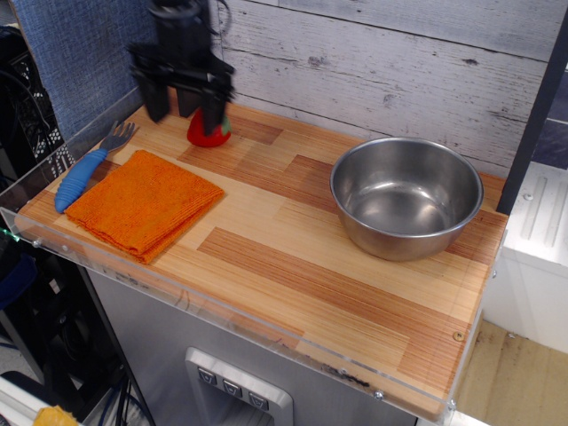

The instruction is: Place the strawberry in the pot

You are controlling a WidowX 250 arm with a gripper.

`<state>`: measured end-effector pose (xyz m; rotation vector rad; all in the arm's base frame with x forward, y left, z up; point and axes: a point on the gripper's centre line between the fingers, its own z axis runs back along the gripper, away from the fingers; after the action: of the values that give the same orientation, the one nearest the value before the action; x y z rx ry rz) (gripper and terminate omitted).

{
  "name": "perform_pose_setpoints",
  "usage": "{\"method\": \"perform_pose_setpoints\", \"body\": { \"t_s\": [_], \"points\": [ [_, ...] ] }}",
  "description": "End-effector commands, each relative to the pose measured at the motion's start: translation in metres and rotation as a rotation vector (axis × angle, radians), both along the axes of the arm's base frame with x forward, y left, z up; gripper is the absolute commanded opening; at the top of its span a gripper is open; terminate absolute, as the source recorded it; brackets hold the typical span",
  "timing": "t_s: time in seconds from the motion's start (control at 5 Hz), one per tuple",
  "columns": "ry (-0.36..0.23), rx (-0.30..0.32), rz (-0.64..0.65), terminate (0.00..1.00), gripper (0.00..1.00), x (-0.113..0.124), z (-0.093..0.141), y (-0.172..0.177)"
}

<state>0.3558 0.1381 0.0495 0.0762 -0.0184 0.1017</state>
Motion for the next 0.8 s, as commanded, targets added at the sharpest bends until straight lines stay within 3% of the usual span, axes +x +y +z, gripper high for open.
{"method": "perform_pose_setpoints", "body": {
  "t_s": [0.0,0.6],
  "points": [
    [-0.038,0.041,0.011,0.0,1.0,0.038,0.002,0.0],
    [-0.027,0.05,0.028,0.0,1.0,0.047,-0.005,0.003]
  ]
}}
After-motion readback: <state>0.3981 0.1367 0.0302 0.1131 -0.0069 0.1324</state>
